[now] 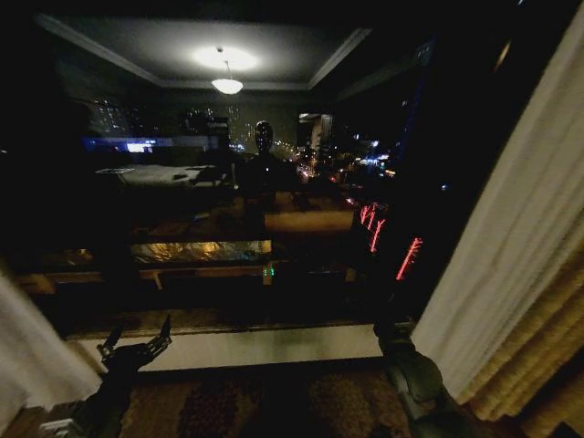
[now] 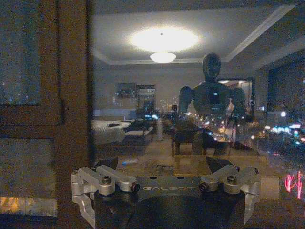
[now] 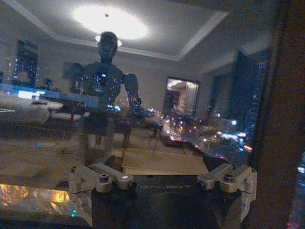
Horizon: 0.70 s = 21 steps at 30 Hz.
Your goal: Open the curtains by pulling them apart, changing their state from closed to fully open.
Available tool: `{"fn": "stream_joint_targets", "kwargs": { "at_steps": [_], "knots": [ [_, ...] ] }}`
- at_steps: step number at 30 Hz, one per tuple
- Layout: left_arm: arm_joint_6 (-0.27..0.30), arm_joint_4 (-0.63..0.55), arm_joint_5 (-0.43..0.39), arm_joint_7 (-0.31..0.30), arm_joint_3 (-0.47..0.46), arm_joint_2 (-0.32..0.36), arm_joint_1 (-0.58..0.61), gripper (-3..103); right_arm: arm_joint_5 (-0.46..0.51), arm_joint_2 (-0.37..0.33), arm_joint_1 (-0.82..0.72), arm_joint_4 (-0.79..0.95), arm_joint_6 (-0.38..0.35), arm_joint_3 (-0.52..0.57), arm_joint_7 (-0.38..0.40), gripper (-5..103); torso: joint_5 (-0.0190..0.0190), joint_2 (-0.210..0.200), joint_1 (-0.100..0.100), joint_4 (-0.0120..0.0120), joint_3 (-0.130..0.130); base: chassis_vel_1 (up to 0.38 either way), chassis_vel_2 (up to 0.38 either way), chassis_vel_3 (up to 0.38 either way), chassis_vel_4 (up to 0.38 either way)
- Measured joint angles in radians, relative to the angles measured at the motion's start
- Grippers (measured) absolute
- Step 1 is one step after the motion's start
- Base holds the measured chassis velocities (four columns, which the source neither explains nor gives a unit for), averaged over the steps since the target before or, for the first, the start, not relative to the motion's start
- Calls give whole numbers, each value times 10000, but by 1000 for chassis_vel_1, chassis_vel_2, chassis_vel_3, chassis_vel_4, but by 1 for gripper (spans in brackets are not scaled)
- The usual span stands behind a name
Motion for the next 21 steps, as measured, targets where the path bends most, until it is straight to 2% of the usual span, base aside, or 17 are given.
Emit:
{"fn": "stream_joint_targets", "kwargs": {
  "at_steps": [21],
  "knots": [
    [71, -110, 126, 7, 44, -25, 21, 100, 102, -39, 109, -235, 113, 70, -16, 100, -7, 0, 0, 1, -1, 353, 354, -351, -359]
  ]
}}
